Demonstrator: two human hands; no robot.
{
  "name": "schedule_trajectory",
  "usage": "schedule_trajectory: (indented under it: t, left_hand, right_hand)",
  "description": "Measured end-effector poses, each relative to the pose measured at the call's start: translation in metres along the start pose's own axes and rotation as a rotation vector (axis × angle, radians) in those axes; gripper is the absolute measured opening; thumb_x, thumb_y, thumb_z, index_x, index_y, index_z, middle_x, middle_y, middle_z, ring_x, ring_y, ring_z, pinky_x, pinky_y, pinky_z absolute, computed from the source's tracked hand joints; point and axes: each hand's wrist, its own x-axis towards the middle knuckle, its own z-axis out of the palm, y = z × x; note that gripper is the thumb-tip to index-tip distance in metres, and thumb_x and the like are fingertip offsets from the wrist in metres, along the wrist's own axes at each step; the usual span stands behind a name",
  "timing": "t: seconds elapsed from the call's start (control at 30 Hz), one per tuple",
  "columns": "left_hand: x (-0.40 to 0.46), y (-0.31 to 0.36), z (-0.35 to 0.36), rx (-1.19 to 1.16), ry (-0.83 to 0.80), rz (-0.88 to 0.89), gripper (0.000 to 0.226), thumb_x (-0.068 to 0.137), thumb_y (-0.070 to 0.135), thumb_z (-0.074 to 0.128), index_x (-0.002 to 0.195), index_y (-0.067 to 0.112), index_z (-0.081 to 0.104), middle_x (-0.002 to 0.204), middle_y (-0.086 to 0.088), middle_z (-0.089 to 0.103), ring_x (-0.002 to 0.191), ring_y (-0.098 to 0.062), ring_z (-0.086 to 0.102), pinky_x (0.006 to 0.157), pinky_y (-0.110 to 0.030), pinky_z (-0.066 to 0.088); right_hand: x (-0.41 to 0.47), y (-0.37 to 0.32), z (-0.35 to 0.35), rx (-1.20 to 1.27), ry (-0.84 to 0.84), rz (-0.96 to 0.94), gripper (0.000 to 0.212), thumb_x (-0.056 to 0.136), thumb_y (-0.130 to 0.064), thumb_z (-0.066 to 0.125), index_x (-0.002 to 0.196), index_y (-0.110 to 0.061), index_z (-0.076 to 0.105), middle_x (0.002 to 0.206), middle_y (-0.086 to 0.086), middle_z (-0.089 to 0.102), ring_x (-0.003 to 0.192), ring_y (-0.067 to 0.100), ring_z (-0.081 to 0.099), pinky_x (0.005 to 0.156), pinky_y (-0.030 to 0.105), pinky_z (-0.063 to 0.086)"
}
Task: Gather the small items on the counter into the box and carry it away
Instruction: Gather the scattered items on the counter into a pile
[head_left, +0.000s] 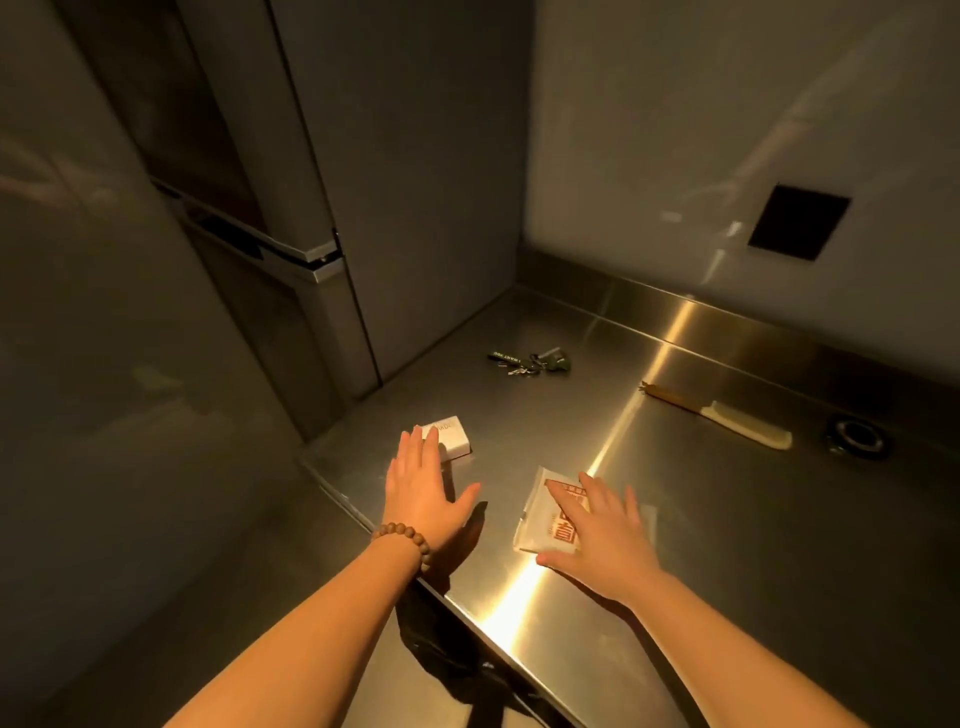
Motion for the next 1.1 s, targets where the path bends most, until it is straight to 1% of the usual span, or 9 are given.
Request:
schedule_trajectory:
  t: [0.1,0.2,0.27,0.33,0.37,0.53,0.73,0.9,1.1]
  left_hand:
    - [0.029,-0.014,0.000,0.037,-0.056,0.019,0.097,0.074,0.067,0.054,0.146,0.019,0.010,0.156,-0.004,0.010,0.143,-0.026,0.006,0.113,-0.045,0.012]
    - [0.046,-0.018,0.006,0.038,-0.102,0.056,0.097,0.076,0.060,0.060,0.146,0.015,0.011,0.155,-0.005,0.015,0.142,-0.026,0.013,0.114,-0.045,0.017]
    - [0.052,-0.016,0.009,0.012,-0.102,0.093,0.084,0.078,0.051,0.063,0.141,0.013,0.023,0.148,-0.006,0.031,0.137,-0.027,0.027,0.113,-0.041,0.025]
    - [0.056,-0.012,0.010,0.008,-0.038,0.133,0.058,0.080,0.040,0.065,0.125,0.013,0.041,0.130,-0.008,0.048,0.122,-0.027,0.043,0.104,-0.037,0.036]
    - [0.056,-0.010,0.009,0.016,-0.016,0.135,0.049,0.081,0.037,0.065,0.119,0.014,0.045,0.123,-0.008,0.052,0.116,-0.026,0.047,0.099,-0.036,0.040]
    - [0.041,0.021,0.015,-0.068,-0.116,0.183,0.054,0.079,0.044,0.065,0.121,0.014,0.050,0.119,-0.006,0.048,0.111,-0.022,0.043,0.095,-0.034,0.041]
    - [-0.004,0.107,0.036,-0.250,-0.264,0.388,0.055,0.074,0.056,0.063,0.113,0.018,0.053,0.107,-0.001,0.048,0.103,-0.018,0.043,0.082,-0.027,0.040]
    - [-0.060,0.197,0.055,-0.272,-0.346,0.598,0.056,0.075,0.054,0.064,0.116,0.018,0.050,0.111,0.001,0.048,0.105,-0.015,0.043,0.088,-0.025,0.039]
    - [-0.167,0.302,0.084,-0.272,-0.450,0.733,0.055,0.076,0.045,0.068,0.119,0.018,0.049,0.119,0.000,0.046,0.110,-0.015,0.043,0.096,-0.030,0.041]
  right_hand:
    - [0.004,-0.004,0.003,-0.019,0.072,0.067,0.083,0.073,-0.081,0.033,0.145,-0.043,0.016,0.153,-0.001,0.023,0.141,0.023,0.016,0.115,0.052,-0.003]
    - [0.003,-0.006,0.004,-0.015,0.124,0.129,0.077,0.078,-0.078,0.029,0.145,-0.042,0.017,0.151,0.000,0.027,0.139,0.023,0.022,0.115,0.048,0.009]
    - [-0.002,-0.004,0.005,-0.025,0.143,0.141,0.072,0.082,-0.073,0.027,0.146,-0.041,0.015,0.152,0.000,0.025,0.138,0.022,0.022,0.114,0.045,0.016]
    - [-0.011,0.001,0.005,-0.032,0.140,0.146,0.068,0.085,-0.069,0.027,0.146,-0.042,0.014,0.152,-0.001,0.024,0.137,0.022,0.022,0.112,0.043,0.017]
    - [-0.016,0.004,0.005,-0.038,0.144,0.155,0.067,0.085,-0.068,0.028,0.146,-0.042,0.015,0.151,-0.001,0.025,0.137,0.021,0.023,0.111,0.042,0.019]
    - [-0.040,0.017,0.000,-0.015,0.195,0.281,0.061,0.087,-0.062,0.037,0.142,-0.038,0.030,0.144,0.000,0.035,0.129,0.020,0.030,0.104,0.039,0.027]
    - [-0.096,0.045,-0.009,0.101,0.311,0.538,0.060,0.085,-0.064,0.044,0.139,-0.042,0.032,0.142,-0.002,0.035,0.124,0.019,0.034,0.102,0.041,0.033]
    - [-0.183,0.090,-0.020,0.142,0.391,0.791,0.063,0.083,-0.067,0.041,0.139,-0.045,0.026,0.145,-0.001,0.031,0.127,0.024,0.034,0.105,0.049,0.036]
    - [-0.320,0.149,-0.031,0.148,0.558,0.957,0.061,0.081,-0.067,0.041,0.136,-0.044,0.032,0.138,-0.002,0.039,0.123,0.020,0.038,0.101,0.046,0.036]
